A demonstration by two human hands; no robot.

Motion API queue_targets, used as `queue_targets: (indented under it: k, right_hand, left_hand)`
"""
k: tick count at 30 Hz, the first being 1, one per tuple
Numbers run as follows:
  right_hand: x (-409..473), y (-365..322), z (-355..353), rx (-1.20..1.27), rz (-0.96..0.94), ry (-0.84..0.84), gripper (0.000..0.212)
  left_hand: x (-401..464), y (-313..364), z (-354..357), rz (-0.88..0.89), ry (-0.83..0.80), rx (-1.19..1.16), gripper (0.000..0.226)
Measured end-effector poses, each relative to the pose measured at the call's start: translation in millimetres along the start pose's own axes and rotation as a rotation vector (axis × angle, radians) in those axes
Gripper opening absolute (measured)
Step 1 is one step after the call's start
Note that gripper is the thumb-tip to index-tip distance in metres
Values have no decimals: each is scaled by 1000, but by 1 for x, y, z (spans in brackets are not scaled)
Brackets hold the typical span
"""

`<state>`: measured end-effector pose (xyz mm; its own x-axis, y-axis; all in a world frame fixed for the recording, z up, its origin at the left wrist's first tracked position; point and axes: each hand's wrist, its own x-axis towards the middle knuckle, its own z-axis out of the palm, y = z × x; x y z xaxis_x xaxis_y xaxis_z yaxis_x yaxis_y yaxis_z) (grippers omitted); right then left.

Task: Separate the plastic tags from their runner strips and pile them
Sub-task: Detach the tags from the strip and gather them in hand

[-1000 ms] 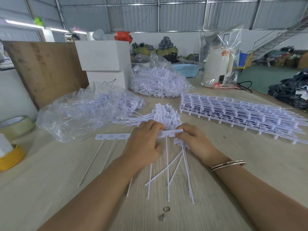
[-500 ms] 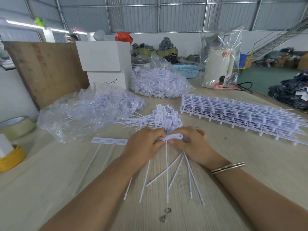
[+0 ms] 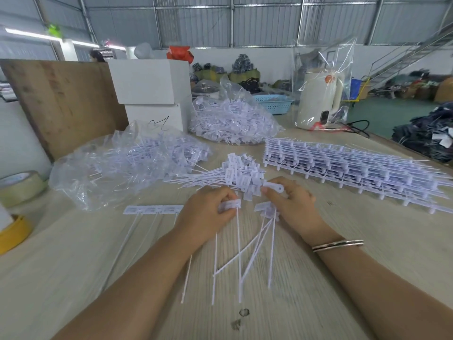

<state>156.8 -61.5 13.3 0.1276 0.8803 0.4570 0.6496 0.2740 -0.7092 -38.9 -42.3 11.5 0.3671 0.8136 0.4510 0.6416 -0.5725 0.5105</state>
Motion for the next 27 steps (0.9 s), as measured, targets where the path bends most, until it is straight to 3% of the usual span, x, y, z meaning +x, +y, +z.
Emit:
queue_targets:
  k: [3,5,7,10,13,15,20,24,27]
  right_hand:
    - [4,7,-3,13,171,-9,5]
    - [4,10,0,-84,209,-30,21]
    - [1,6,3,-167,142,19,35]
    - [-5,-6,8,-187,-82,87,25]
    - [-13,-13,17,-206,-200,-72,14]
    - [-10,-11,16,-159,-172,-129,6]
    - [1,-2,4,153,119,-90,27]
    - [-1,-1,6,61,47,-135,21]
    - [-3,-4,7,33,-1,-168,23]
  left_hand:
    - [0,3,-1,-20,21,52,22]
    - [0,7,-1,-8,23,110,27]
    - [-1,12,0,40,35,159,30]
    - [-2,20,3,111,69,214,34]
    - [-2,25,4,166,98,233,34]
    - [-3,27,3,179,93,238,34]
    - [-7,21,2,110,65,400,38]
    - [-7,15,6,89,21,456,45]
    - [-4,14,5,94,20,411,25]
